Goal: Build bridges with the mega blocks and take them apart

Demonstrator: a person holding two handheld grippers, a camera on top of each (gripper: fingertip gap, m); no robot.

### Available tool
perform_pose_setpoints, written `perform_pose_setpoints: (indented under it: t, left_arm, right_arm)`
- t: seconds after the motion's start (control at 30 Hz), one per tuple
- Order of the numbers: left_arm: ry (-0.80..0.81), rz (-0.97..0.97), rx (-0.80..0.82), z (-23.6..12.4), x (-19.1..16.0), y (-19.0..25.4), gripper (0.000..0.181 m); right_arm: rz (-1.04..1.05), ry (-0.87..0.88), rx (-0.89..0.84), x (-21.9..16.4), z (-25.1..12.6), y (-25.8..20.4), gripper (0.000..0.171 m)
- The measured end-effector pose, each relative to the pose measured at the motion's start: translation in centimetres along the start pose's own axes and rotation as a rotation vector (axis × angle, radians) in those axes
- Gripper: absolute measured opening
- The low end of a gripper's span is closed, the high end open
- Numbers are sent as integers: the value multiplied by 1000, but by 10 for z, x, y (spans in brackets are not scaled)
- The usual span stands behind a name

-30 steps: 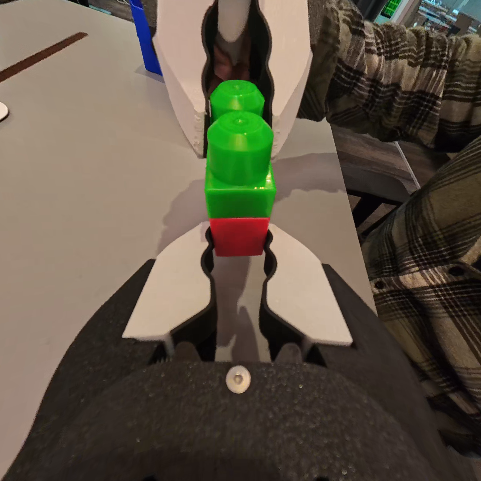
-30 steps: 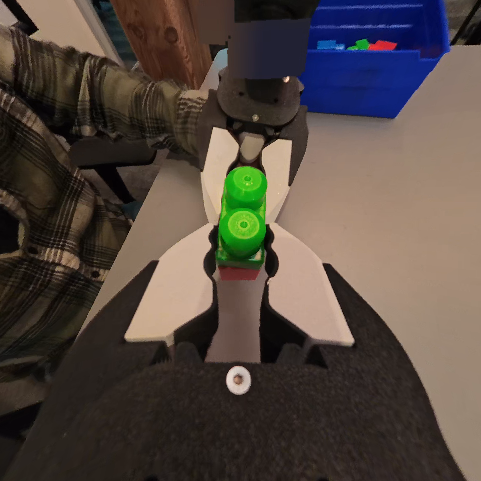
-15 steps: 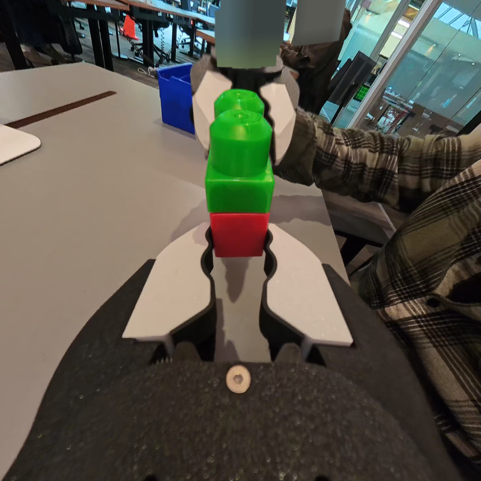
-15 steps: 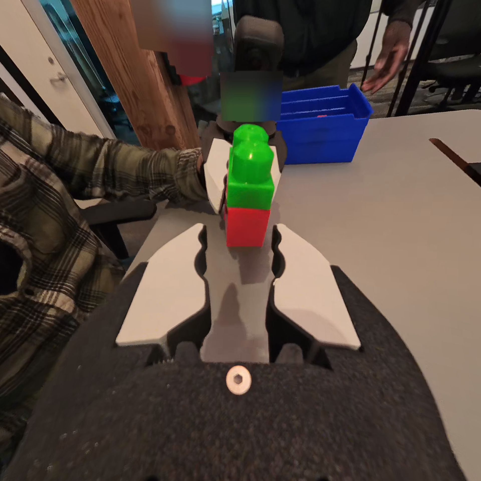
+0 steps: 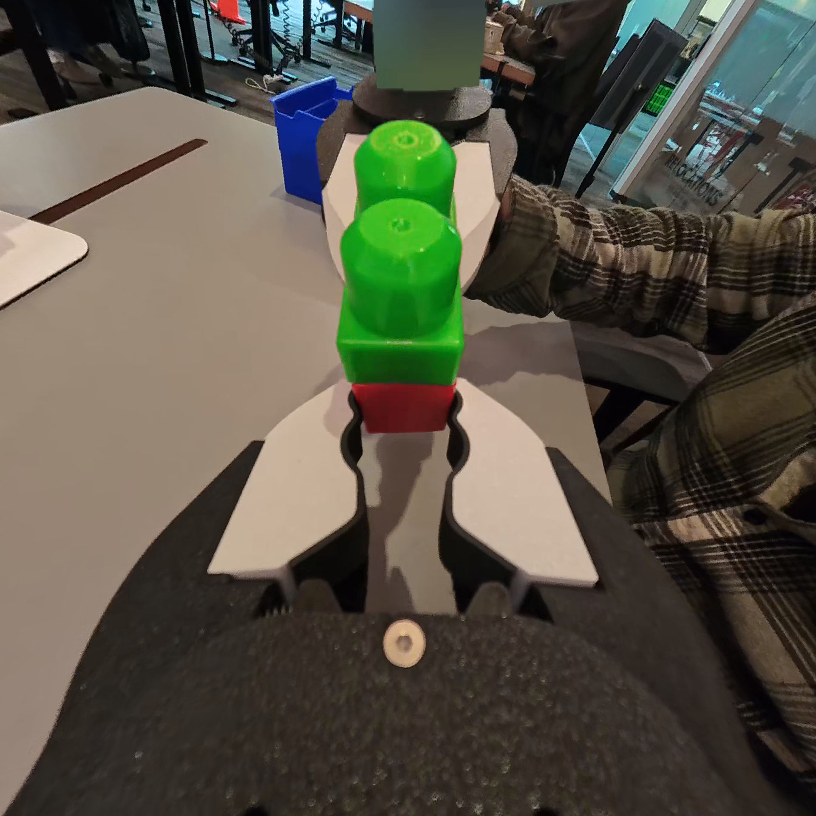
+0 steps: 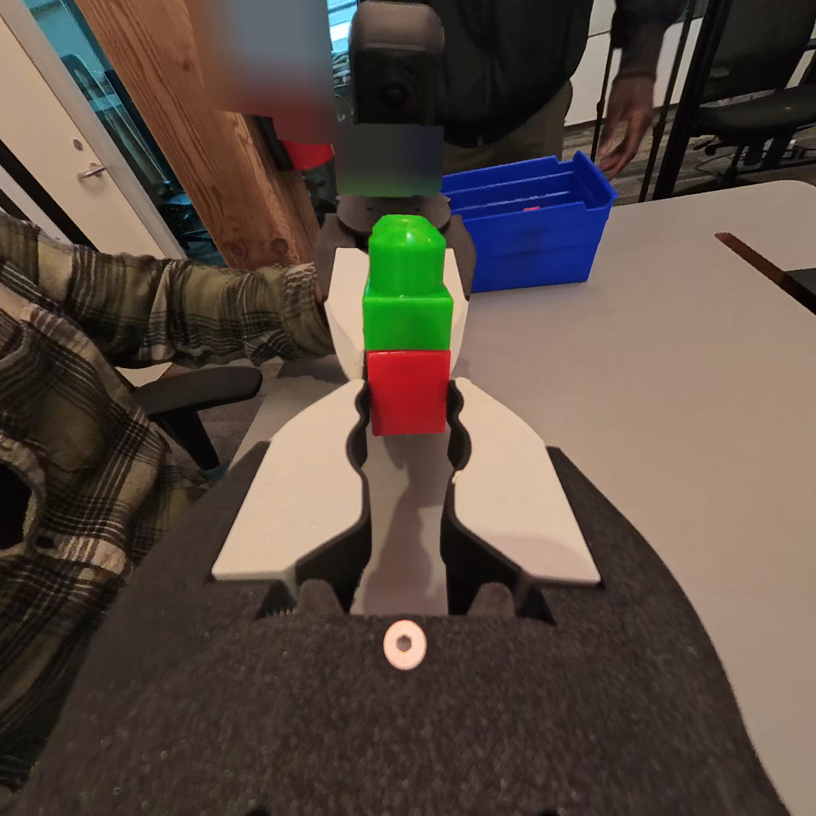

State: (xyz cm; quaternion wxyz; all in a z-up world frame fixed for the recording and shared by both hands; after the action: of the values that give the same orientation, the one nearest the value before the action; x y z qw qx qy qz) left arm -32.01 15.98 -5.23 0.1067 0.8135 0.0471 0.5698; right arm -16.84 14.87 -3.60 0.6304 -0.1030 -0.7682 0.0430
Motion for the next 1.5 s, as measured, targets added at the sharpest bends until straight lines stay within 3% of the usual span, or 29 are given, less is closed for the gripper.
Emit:
perform_pose_setpoints:
  t: [0.4,0.57,0.8,1.0,1.27,1.4,1.5]
  left_arm:
    - [-172,51,31,15,-8,-2,36]
    - [-185,59,58,15,-5,-4,36]
    - [-128,-77,-29,5,7,5,36]
    - [-137,-93,-85,5,23,25,36]
    - [-241,-10,-9,14,19,29,36]
    - [-285,47,71,18,16,28,36]
    - [-329,89,142,22,13,26,36]
  right_arm:
    - [-33,-125,-51,-21,-4,-1,33]
    - [-79,-112,-58,-13,-15,-2,47]
    - [-420,-99,-177,10,-39,-19,81]
    - [-601,-114,-194,29,-41,-40,85]
    - [-503,-271,-59,50,-29,-46,89]
    - [-369,-452,-40,54,-20,-37,93]
    - [-318,-573,-20,55,-9,-34,85]
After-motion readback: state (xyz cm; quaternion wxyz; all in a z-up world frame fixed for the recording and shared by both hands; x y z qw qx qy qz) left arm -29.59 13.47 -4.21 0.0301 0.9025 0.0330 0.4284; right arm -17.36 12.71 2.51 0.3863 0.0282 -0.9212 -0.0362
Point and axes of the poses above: each gripper's, where its closed fingertips meet, z out along the fingers, x out of its top, y = z × x across the jaws, the point moved 7 cm from there along -z, back along the fingers, and after that the axes turned 2 degrees about x, right-handed, at the moved point
